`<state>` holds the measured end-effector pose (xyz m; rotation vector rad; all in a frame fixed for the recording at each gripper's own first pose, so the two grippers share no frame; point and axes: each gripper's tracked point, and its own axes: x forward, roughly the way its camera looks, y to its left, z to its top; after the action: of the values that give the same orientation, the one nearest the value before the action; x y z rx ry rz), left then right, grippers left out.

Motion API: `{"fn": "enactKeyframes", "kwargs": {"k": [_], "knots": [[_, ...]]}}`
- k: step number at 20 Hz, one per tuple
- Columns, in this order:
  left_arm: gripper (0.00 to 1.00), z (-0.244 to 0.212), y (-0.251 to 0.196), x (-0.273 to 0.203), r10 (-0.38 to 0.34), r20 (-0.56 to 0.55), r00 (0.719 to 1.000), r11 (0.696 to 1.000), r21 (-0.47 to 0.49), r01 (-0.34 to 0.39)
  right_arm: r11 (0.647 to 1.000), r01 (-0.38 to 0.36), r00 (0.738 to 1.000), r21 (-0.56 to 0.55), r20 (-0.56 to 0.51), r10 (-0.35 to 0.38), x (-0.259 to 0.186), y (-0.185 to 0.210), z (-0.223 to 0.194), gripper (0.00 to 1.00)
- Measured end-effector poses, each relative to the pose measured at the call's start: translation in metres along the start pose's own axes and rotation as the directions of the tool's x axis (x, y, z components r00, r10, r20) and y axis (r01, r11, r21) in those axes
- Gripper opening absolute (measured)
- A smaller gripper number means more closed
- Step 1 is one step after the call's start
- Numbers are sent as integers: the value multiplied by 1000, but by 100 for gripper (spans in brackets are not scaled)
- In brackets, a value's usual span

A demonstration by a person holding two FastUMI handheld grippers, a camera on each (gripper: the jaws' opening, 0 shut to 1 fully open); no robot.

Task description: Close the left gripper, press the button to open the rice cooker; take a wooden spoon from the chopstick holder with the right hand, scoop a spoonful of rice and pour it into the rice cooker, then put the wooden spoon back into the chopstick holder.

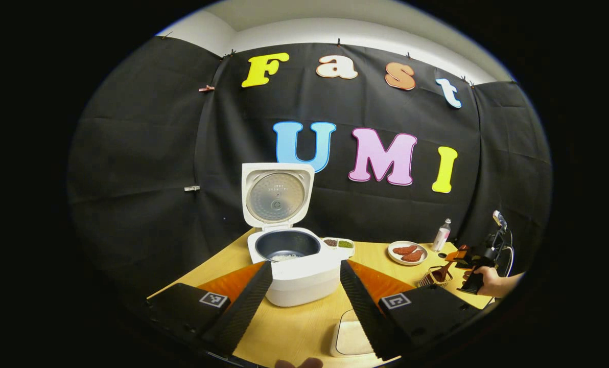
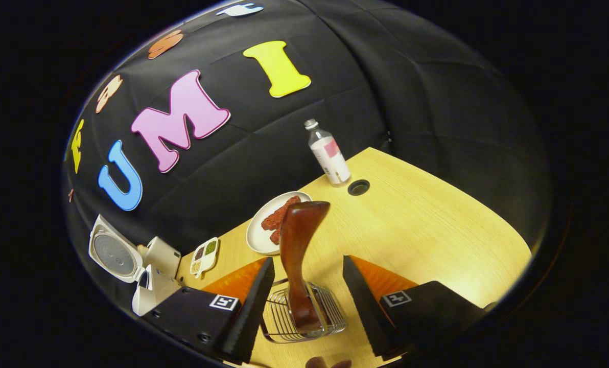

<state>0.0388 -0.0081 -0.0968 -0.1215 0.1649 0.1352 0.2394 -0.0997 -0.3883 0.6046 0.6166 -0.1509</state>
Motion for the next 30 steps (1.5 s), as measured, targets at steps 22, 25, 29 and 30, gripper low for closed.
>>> {"fn": "enactKeyframes", "kwargs": {"k": [22,25,29,30], "knots": [[95,197,53,127,3,270,963,996,-86,21,900,-75,994,-429,42,103,-214,107,-32,99],[94,226,62,159,26,286,958,995,-101,3,884,-92,991,-459,41,125,-236,118,-43,99],[94,268,73,196,53,347,936,994,-106,-17,867,-75,991,-492,63,122,-264,122,-53,99],[94,278,73,208,54,359,932,995,-102,-18,866,-72,991,-495,65,120,-270,122,-56,99]]}}
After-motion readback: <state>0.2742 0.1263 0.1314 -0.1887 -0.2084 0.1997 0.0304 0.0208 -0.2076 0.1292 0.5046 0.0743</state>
